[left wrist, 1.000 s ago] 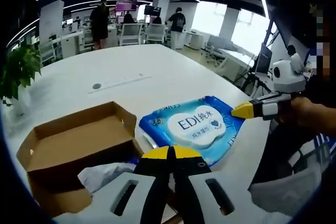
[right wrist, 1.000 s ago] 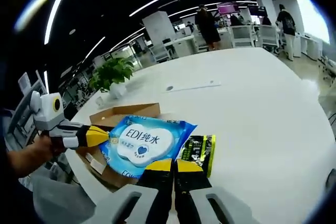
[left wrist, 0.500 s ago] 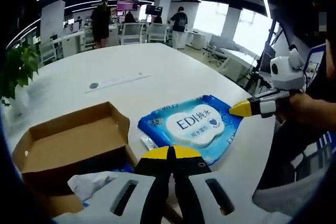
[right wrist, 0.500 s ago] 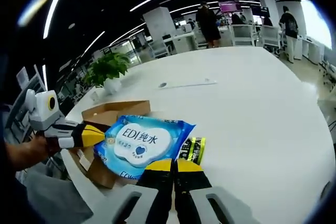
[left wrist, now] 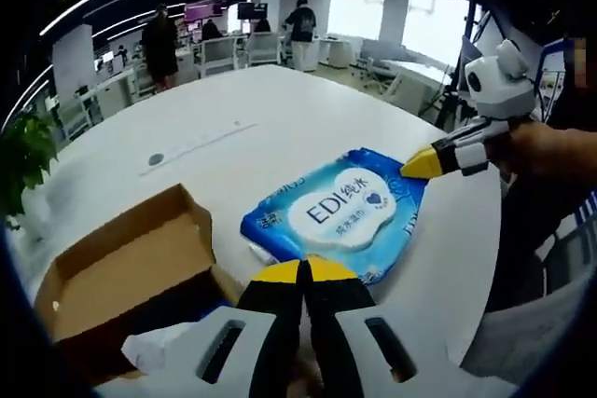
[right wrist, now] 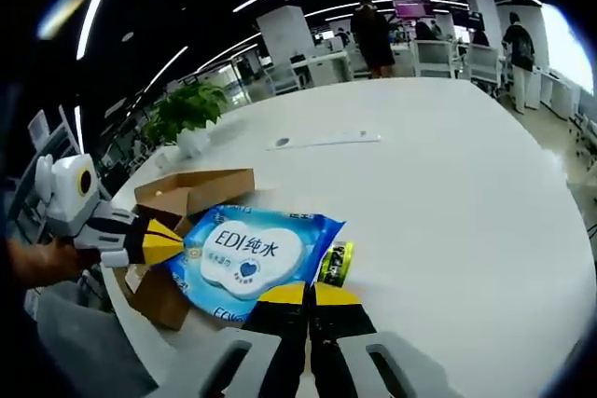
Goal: Operate the shoe box by opening the lid, removing the specified soft item, and placing it in the target area until the item is outside and the box remains undamaged.
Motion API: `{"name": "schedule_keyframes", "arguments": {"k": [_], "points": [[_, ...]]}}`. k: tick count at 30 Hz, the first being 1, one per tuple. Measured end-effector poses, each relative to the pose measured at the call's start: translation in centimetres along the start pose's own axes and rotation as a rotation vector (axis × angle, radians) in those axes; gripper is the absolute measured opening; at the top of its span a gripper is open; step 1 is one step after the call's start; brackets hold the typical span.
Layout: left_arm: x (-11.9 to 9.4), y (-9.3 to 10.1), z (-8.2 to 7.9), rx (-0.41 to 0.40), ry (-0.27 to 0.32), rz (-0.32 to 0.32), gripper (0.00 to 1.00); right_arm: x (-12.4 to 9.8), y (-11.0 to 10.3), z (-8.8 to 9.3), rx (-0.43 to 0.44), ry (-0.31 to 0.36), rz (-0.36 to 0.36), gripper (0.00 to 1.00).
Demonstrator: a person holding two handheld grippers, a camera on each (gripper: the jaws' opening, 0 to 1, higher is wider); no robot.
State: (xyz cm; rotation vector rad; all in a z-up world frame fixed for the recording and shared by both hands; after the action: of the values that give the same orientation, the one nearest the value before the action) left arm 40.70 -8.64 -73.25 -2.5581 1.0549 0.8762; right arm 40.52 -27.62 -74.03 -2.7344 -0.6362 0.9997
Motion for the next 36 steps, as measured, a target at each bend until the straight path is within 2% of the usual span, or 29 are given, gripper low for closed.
{"name": "schedule_keyframes", "arguments": {"k": [13, 15, 16, 22, 24, 30, 36], "points": [[1.8, -0.4, 1.2, 0.068, -0.083, 0.005, 0.00, 1.5, 0.9, 1.2, 0.034, -0.010, -0.006, 0.00], [1.9, -0.4, 1.2, 0.117, -0.090, -0.001, 0.00, 1.7, 1.0, 1.4, 0.033, -0.011, -0.003, 0.00], [2.0, -0.4, 1.1, 0.180, -0.096, -0.002, 0.00, 1.8, 1.1, 1.5, 0.033, -0.011, -0.002, 0.00], [2.8, -0.2, 2.0, 0.231, -0.141, 0.003, 0.00, 2.4, 1.4, 2.1, 0.042, -0.008, 0.001, 0.00], [2.9, -0.1, 2.0, 0.313, -0.150, -0.002, 0.00, 2.5, 1.5, 2.2, 0.040, -0.009, 0.004, 0.00], [3.1, -0.1, 1.7, 0.302, -0.141, 0.000, 0.00, 2.5, 1.9, 2.3, 0.052, 0.003, 0.011, 0.00], [3.4, 0.3, 1.8, 0.324, -0.144, 0.005, 0.00, 2.6, 2.2, 2.4, 0.045, 0.006, 0.020, 0.00]]}}
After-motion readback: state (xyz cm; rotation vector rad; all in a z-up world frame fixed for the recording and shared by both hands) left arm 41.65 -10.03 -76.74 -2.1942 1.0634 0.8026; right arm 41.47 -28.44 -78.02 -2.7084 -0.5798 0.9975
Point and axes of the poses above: the point that each gripper's makers call its tool centre point, and the gripper's own axes: x roughly forward along the fingers, y roughly to its right, z roughly out of its underside, the point moved 5 cm from there along -x, roughly backward along the fingers, and after that the axes turned 5 degrees about y, right-handed, at the moved point
